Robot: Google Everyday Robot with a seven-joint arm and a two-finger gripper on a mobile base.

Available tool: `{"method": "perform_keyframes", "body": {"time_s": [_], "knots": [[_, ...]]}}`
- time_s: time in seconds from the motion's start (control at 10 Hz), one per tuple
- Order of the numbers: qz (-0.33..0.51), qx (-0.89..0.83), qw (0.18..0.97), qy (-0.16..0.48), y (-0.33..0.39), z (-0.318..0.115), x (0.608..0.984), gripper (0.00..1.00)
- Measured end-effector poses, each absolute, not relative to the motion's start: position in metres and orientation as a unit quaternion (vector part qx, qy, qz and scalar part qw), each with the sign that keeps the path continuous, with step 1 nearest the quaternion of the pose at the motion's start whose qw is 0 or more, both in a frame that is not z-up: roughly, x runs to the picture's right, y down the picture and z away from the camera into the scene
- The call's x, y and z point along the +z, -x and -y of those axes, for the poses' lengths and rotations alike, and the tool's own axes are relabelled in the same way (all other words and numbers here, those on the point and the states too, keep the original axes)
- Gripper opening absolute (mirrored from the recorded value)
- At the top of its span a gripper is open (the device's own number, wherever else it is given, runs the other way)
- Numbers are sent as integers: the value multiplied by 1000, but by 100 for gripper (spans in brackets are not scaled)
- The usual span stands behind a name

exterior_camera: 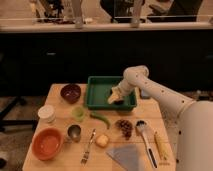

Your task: Place eraser in table surface

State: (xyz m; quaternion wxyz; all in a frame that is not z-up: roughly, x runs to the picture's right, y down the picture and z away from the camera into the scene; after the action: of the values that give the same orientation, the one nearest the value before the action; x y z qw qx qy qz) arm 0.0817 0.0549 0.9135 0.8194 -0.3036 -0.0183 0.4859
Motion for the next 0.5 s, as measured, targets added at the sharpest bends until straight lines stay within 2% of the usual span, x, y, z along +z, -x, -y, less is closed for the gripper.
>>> {"method": "perform_keyframes", "body": {"time_s": [0.5], "knots": [[27, 501, 808, 310, -83, -51, 927, 80]]}}
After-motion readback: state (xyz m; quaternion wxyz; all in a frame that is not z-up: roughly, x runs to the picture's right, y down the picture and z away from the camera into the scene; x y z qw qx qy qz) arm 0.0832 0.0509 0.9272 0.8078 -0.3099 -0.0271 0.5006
